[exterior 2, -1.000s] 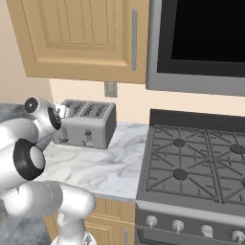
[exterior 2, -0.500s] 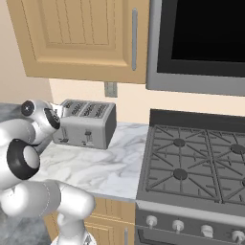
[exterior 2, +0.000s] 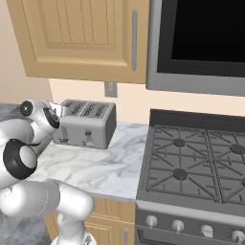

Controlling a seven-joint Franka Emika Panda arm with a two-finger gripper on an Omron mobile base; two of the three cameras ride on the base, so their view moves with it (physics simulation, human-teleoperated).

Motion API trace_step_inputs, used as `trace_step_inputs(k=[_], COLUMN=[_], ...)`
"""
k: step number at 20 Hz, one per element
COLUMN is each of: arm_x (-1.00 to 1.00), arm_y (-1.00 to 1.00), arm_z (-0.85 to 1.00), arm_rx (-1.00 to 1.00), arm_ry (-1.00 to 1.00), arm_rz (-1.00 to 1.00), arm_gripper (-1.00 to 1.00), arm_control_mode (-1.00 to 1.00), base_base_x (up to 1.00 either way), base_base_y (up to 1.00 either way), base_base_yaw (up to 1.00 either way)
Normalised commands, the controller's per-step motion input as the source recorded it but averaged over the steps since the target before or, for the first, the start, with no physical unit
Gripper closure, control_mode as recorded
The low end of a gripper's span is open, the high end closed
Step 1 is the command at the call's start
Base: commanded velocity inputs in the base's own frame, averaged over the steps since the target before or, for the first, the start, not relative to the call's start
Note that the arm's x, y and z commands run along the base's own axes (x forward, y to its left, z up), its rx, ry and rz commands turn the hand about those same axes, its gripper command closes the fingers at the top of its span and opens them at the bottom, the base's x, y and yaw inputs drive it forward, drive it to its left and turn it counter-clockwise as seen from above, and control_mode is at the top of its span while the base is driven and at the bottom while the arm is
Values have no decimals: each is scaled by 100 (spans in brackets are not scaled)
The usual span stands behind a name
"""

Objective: Start the toaster. Once the lever pops up, take the bread to the plate on the dining counter.

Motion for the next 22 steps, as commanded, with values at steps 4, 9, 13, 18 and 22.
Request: trace_step_inputs(k=[4,9,13,18,22], arm_x=[0,10,8,11,4], arm_y=[6,1,0,0,0], arm_z=[2,0,0,0,0], arm_rx=[0,0,0,0,0], arm_ry=[0,0,0,0,0], arm_rz=[0,0,0,0,0], arm_gripper=[-100,-100,-100,-100,-100], arm_control_mode=[-100,-100,-100,-100,-100], base_base_x=[0,0,0,0,0], base_base_y=[0,0,0,0,0], base_base_yaw=[0,0,0,0,0])
